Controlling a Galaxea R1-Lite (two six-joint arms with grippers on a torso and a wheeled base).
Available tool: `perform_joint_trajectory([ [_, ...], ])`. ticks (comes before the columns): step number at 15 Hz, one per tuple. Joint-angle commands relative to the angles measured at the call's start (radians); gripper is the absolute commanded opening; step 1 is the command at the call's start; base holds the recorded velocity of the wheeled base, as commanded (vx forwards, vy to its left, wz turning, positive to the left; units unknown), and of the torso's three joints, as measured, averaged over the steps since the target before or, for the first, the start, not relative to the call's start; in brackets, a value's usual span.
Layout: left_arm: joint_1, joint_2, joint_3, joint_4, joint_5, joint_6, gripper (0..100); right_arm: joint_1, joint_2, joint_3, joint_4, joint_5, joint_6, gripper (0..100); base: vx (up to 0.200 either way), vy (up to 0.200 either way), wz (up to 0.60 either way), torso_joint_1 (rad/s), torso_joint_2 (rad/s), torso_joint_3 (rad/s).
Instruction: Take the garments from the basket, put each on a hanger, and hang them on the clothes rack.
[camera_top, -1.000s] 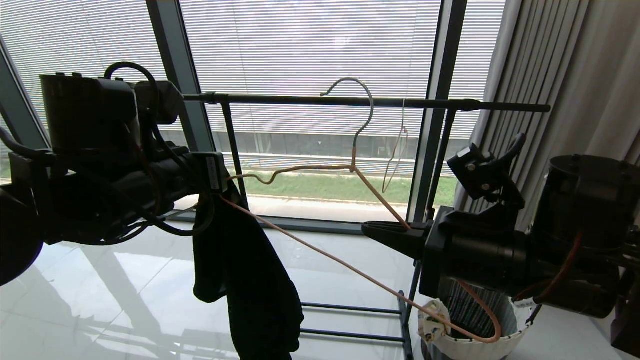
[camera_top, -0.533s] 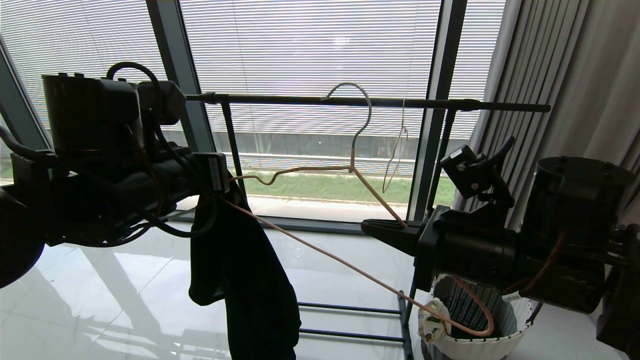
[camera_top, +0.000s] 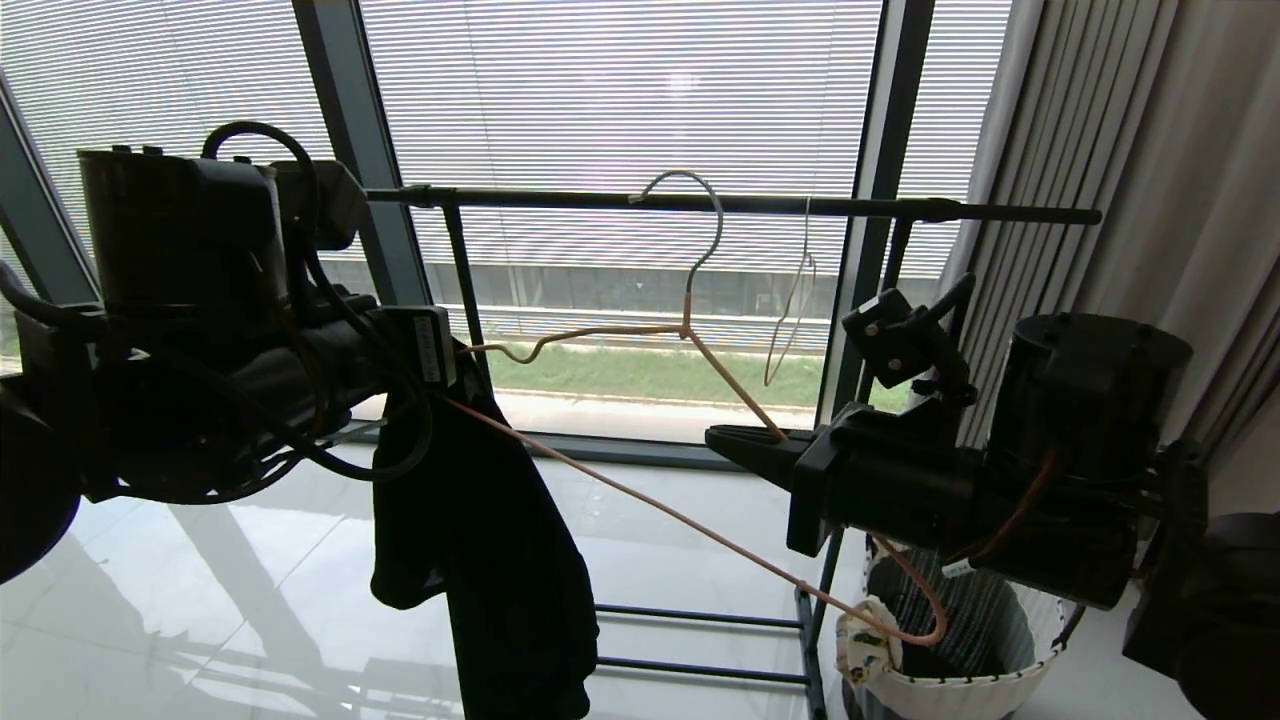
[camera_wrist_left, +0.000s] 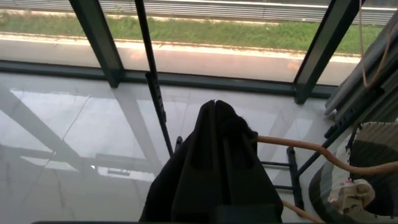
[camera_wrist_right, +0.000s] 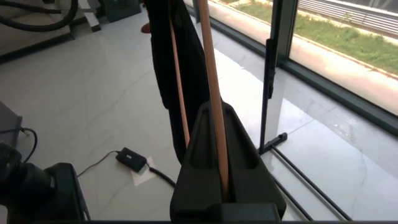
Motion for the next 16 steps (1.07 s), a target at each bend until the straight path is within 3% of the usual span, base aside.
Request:
perform_joint_trajectory([
  [1,-0.036,-0.011,0.009,0.000,-0.001,0.000,0,0.003,0.042,-0.034,-0.005,0.000,-0.001,0,0.000,0.000,0.00,0.000,0.00,0.000],
  [6,-0.099,-0.012,0.008,0.000,-0.003,-0.002,0,0.053,0.056,-0.040,-0.007,0.001,-0.013,0,0.000,0.000,0.00,0.000,0.00,0.000],
  [13,-0.251,-0.043,0.009,0.001,-0.049,-0.020,0,0.113,0.109,-0.044,-0.007,-0.003,-0.070,0,0.000,0.000,0.00,0.000,0.00,0.000],
  [16,-0.275,-0.054,0.012,0.004,-0.075,-0.017,0,0.118,0.120,-0.044,-0.007,-0.061,-0.067,0,0.000,0.000,0.00,0.000,0.00,0.000],
])
